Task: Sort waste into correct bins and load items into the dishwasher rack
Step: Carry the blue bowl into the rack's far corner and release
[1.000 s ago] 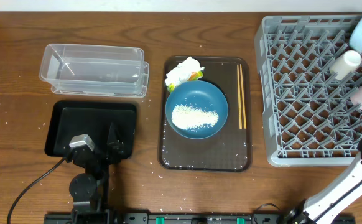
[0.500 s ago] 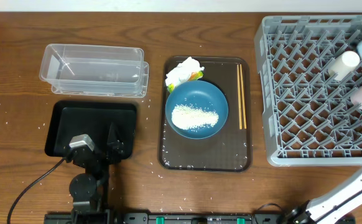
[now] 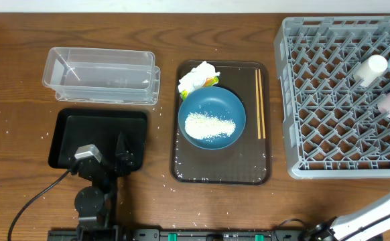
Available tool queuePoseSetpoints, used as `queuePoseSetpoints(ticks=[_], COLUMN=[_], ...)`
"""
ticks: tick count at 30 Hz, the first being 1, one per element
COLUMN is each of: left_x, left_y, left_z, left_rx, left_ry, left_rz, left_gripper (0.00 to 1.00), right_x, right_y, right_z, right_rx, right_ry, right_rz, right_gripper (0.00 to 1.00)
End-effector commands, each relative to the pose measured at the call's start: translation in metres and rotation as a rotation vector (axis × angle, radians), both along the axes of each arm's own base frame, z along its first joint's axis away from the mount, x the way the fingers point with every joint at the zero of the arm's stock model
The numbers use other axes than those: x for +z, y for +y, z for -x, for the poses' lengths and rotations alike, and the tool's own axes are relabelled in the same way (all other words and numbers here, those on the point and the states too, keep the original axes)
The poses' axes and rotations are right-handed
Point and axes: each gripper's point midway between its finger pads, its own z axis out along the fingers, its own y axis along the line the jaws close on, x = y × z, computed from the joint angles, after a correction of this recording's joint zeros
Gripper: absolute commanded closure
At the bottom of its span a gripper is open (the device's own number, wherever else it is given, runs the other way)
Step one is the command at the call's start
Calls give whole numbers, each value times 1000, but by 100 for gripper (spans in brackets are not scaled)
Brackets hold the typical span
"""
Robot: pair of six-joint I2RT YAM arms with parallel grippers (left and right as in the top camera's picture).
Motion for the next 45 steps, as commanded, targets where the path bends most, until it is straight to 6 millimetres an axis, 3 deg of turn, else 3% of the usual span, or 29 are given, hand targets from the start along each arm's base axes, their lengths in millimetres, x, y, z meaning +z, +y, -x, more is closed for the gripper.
queuePoseSetpoints(ticks=[1,6,9,16,21,27,30,34,38,42,45], left_x=[-18,-18,-18,-18,-18,-18,-18,-18,-18,-18,-18], left_y=[1,1,1,1,1,1,1,1,1,1,1], left_z=[1,1,1,1,1,1,1,1,1,1,1], left_rx=[5,5,5,5,5,5,5,5,5,5,5], left_ry=[51,51,51,51,51,51,51,51,51,51,51], left_rz=[-17,-17,-17,-17,-17,-17,-17,-17,-17,-17,-17], left_gripper=[5,5,5,5,5,5,5,5,5,5,5], right_x=[71,101,96,24,-39,-66,-67,-66,-42,1,17], right_y=[-6,6,13,22,23,15,13,16,17,17,16], right_z=[18,22,9,-23,-36,-42,-39,-29,-30,-40,-51], right_rx=[-79,-137,-160,-218,-184,-139,-131,-121,-145,-192,-208], right_ry=[-28,19,74,390,524,556,576,613,575,454,381], right_rz=[194,331,415,680,732,795,814,806,823,853,873], right_gripper=[67,68,65,70,71,75,79,92,99,95,87])
